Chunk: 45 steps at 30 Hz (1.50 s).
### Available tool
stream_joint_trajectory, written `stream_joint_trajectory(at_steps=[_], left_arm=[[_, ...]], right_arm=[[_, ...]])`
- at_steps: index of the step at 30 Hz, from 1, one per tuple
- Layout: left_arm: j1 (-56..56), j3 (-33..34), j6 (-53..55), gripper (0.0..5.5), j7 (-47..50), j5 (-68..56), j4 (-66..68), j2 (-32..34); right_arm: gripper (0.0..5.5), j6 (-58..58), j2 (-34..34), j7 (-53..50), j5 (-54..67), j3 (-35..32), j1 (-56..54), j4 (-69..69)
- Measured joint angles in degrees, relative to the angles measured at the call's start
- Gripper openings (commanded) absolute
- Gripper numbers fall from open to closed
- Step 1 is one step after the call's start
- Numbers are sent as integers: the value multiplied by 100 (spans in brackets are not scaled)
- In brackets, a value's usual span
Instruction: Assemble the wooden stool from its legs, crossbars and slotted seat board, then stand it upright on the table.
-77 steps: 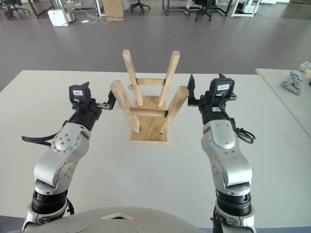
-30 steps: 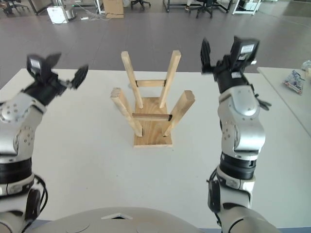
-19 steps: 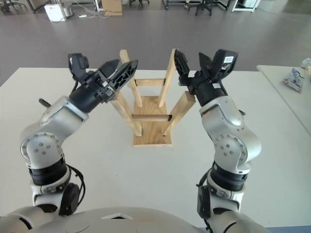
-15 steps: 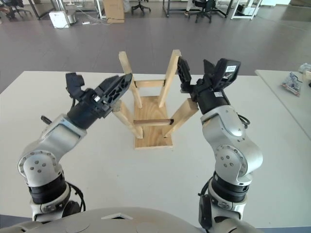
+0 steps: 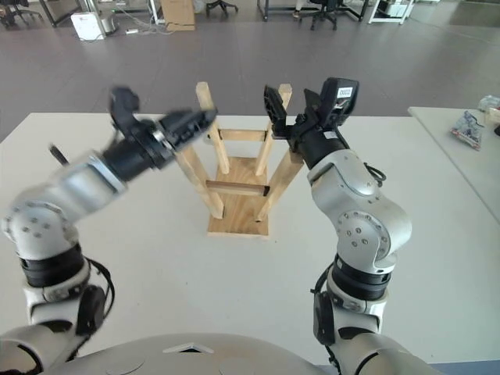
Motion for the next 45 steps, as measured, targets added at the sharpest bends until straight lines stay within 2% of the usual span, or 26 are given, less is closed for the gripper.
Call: stream_joint_trajectory(at_steps=[4, 8, 10, 12, 13, 15, 23, 27, 30, 32, 34, 37, 38, 42, 45], left_arm=[[-1258, 250, -570, 482, 49, -647, 390, 260], [-1775, 137, -1205, 482, 179, 204, 761, 258], [-1414, -196, -1172, 482, 382, 489, 845, 121], [-217, -924, -808, 482, 429, 664, 997, -162], [375, -1109, -927, 482, 351, 706, 1037, -318], [776, -1151, -1088, 482, 184, 706, 900, -333], [1092, -1141, -1271, 482, 65, 846, 1069, -249], [797, -1139, -1102, 482, 172, 856, 1153, -257], [296, -789, -1035, 482, 226, 520, 1264, -239], [-405, 107, -1502, 482, 392, -32, 1474, -105], [-810, 1172, -2045, 482, 552, -552, 1753, 288], [-248, 1886, -2172, 482, 515, -676, 1886, 653], [98, 1913, -2135, 482, 483, -619, 1900, 691], [1211, 1602, -2010, 482, 244, 29, 1755, 677], [1601, 1373, -1945, 482, 154, 234, 1515, 512]], right_arm=[[441, -309, -65, -258, 985, -774, -1301, 295], [441, -924, -448, -383, 1650, -1250, -2401, 432], [441, -627, -476, -376, 1879, -857, -1917, 348], [441, -141, -343, -425, 1741, -156, -396, 404], [441, -230, -225, -453, 1710, -11, 160, 294], [441, -338, -156, -530, 1703, 82, 488, 52], [441, -580, -87, -774, 1440, 216, 698, -81], [441, -426, -174, -781, 1520, 339, 324, 325], [441, -628, -50, -1219, 2566, -225, -189, 936], [441, -1235, -57, -1525, 3571, -1091, -704, 1619], [441, -1575, -522, -1566, 3996, -1934, -727, 2463], [441, -1613, -1182, -1095, 3859, -2371, -297, 3249], [441, -1523, -1429, -843, 3360, -2161, 16, 3387], [441, -1420, -2217, 504, 593, 175, 1975, 3150], [441, -1494, -2624, 1355, -693, 1505, 2865, 2545]])
